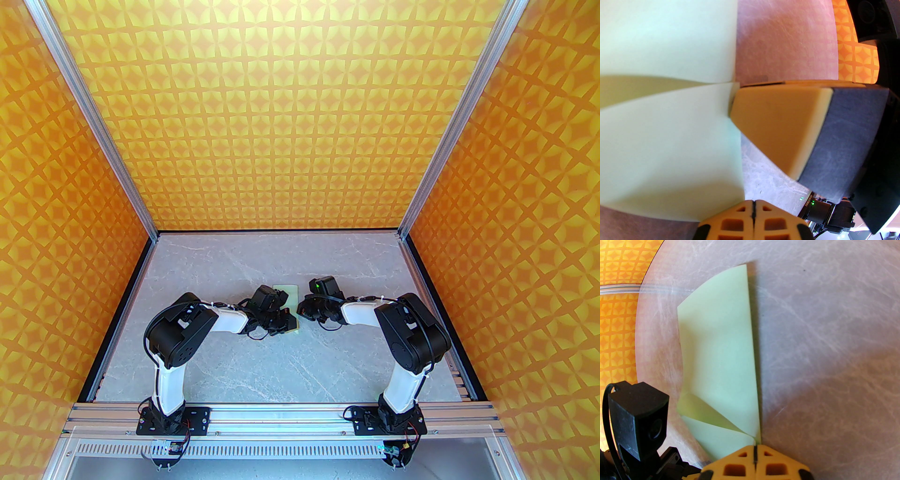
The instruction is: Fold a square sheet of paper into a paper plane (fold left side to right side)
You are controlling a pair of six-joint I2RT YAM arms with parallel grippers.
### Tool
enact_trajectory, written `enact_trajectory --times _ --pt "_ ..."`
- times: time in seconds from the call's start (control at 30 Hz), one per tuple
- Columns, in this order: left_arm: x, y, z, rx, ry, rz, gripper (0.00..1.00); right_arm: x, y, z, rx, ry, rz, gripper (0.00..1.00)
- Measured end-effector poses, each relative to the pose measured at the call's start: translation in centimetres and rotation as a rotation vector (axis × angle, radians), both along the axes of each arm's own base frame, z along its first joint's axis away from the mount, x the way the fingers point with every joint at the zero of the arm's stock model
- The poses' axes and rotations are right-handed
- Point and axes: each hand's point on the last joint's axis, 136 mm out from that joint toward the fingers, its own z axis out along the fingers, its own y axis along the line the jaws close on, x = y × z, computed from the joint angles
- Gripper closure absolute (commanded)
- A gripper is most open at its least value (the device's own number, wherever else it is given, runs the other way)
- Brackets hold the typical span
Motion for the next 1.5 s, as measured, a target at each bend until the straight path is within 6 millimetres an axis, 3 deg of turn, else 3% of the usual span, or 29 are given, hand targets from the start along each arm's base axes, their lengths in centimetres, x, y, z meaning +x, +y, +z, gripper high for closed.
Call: enact_trajectory --times 0.43,0.63,1.0,1.5 --pt "0.0 0.0 0.0 0.000 0.000 0.000 0.93 0.2 0.1 -0.1 -0.013 0.008 0.011 1.00" --pt "-0.1 0.1 -0.2 0.008 0.006 0.002 0.97 0.2 0.2 -0.1 -0.010 0.010 0.013 1.00" --pt "-0.1 0.3 -0.7 0.064 0.056 0.011 0.97 0.2 0.2 -0.1 -0.010 0.009 0.013 1.00" --pt "0.8 1.2 0.3 0.086 0.033 0.032 0.89 0.2 0.2 -0.1 -0.010 0.009 0.013 1.00"
